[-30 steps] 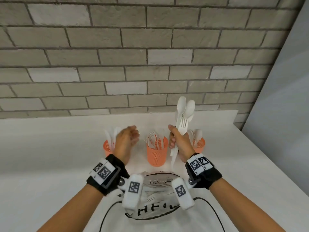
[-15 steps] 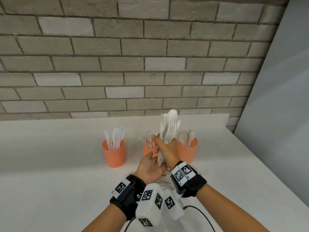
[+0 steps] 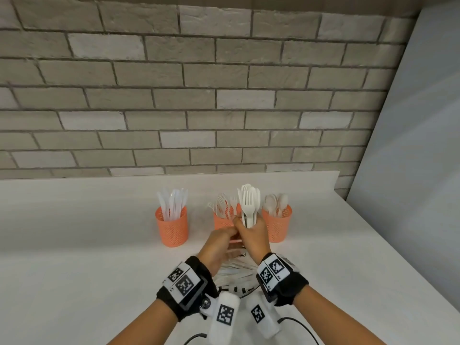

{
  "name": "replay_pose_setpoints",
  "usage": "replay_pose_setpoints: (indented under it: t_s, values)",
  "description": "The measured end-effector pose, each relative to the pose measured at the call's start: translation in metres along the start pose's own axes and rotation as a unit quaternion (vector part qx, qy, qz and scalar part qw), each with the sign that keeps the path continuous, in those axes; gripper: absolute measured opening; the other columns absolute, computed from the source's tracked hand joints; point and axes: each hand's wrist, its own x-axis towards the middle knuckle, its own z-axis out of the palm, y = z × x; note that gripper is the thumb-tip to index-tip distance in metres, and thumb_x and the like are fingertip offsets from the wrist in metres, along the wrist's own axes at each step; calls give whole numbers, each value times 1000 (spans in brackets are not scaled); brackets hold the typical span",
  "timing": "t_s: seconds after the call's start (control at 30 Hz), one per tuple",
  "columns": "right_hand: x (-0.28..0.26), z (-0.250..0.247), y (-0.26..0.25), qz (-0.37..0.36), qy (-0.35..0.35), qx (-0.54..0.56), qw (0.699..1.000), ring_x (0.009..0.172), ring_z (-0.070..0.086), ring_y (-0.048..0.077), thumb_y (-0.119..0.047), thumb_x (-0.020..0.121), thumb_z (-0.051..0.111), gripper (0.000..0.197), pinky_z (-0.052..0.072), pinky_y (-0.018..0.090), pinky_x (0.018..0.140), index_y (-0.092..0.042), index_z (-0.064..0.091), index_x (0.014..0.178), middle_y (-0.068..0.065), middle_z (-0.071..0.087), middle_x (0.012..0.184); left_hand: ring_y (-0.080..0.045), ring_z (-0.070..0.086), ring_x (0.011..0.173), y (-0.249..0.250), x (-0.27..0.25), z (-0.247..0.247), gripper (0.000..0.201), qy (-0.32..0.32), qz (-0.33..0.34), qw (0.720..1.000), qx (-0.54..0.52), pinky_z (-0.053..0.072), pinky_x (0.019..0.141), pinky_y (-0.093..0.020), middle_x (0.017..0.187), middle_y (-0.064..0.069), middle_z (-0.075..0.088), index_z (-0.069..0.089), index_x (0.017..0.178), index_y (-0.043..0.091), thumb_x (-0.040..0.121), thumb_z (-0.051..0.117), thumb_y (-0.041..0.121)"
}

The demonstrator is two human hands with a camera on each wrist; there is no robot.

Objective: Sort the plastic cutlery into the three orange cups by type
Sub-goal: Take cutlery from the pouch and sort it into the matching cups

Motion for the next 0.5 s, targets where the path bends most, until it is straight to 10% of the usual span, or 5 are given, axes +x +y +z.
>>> replay_pose_setpoints:
  t_s: [0.27,0.5]
  values:
    - [7,-14,-1,-32,60,-136,988,76,64,19,-34,86,62,25,49,33,68,-11,61,95,4,69,83,-23,59,86,16,0,6,17,111,258,955,91,52,75,-36,95,-6,62,58,94,20,82,69,17]
    - [2,-18,-2,-18,70,-214,974,71,55,21,-32,89,55,30,38,28,60,-4,54,101,9,63,82,-20,61,81,16,7,23,27,135,267,946,129,54,79,-41,86,-1,63,57,87,21,72,78,28]
